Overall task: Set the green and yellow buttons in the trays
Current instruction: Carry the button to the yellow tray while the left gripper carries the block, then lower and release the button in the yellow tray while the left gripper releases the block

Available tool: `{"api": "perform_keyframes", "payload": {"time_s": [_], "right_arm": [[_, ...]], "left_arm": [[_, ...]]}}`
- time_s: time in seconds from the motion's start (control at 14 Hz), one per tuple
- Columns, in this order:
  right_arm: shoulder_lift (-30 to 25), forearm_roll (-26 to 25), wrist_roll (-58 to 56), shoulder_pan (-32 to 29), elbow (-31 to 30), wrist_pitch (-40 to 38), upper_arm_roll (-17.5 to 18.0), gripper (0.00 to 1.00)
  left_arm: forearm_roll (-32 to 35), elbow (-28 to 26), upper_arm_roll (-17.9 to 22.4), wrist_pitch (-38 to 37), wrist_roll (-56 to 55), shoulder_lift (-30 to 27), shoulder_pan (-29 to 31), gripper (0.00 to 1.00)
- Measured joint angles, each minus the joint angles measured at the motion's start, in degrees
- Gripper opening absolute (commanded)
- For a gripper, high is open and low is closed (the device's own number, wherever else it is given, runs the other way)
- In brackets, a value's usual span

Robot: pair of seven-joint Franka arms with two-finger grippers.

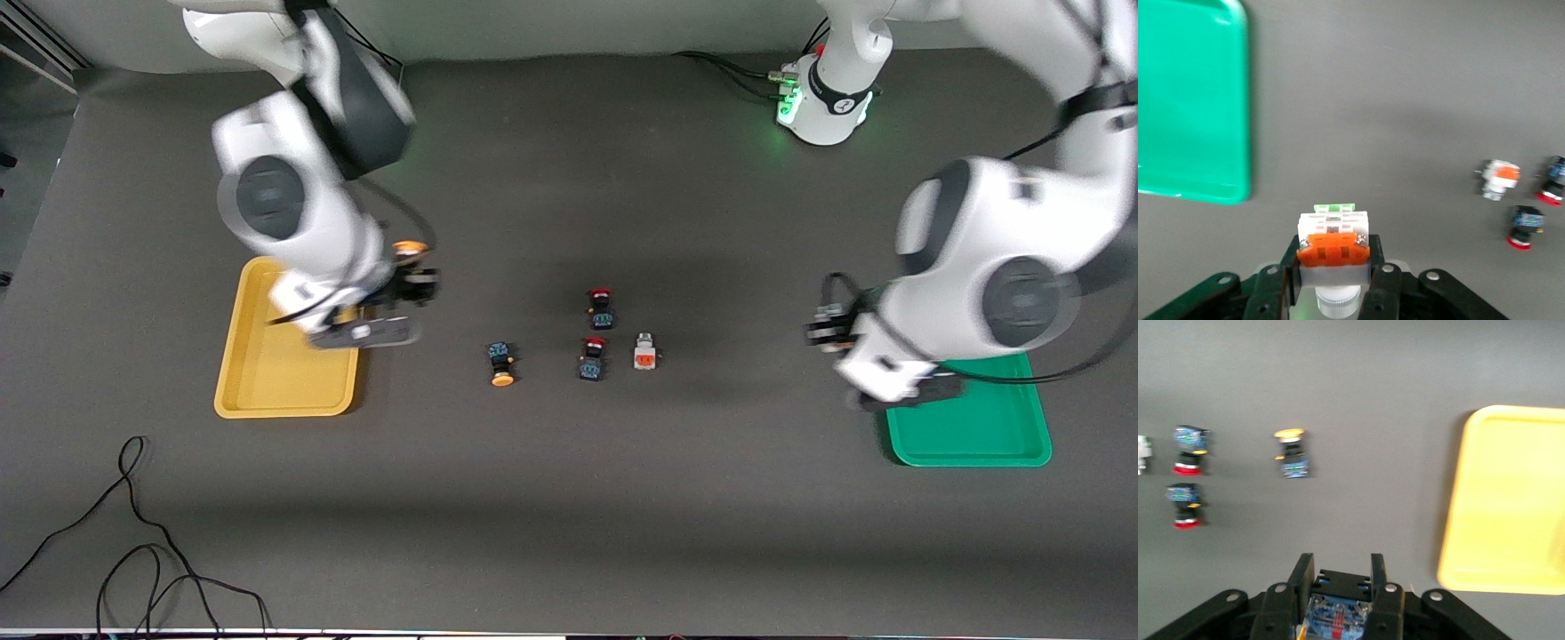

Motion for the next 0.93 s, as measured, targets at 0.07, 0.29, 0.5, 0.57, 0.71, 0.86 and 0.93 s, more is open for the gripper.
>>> {"api": "perform_keyframes", "payload": {"time_s": [0.07, 0.29, 0.5, 0.57, 0.71, 0.86, 0.93], "right_arm": [[-0.6, 0.1, -6.3, -0.8, -0.5, -0.7, -3.7, 0.13], [-1.4, 0.3, -25.7, -1.4, -4.2, -0.8, -17.7, 0.13], [-2.0, 0.7, -39.3, -1.9, -10.8, 4.8, -28.2, 0.13], [-2.2, 0.9, -42.5, -2.0, -14.7, 10.1, -30.0, 0.13], [-1.7, 4.1, -46.7, -2.5, -24.2, 22.4, -31.4, 0.13], [0.7, 9.2, -51.4, -2.6, -32.0, 33.1, -31.4, 0.13], [2.9, 11.7, -53.6, -2.5, -33.7, 35.9, -31.3, 0.13]], "left_arm": [[1.5, 0.9, 0.1, -0.9, 3.3, 0.0, 2.2, 0.0], [5.1, 0.9, 0.4, -0.6, 13.7, 0.9, 9.2, 0.0], [6.5, -2.0, 0.5, 7.8, 23.7, 3.2, 16.4, 0.0], [6.9, -4.8, 0.5, 13.6, 27.0, 4.0, 18.5, 0.0], [7.2, -12.0, 0.5, 25.7, 31.9, 5.6, 22.2, 0.0], [7.2, -18.4, 0.5, 34.9, 35.8, 7.1, 24.6, 0.0], [7.2, -20.6, 0.5, 37.6, 37.1, 7.7, 25.4, 0.0]]}}
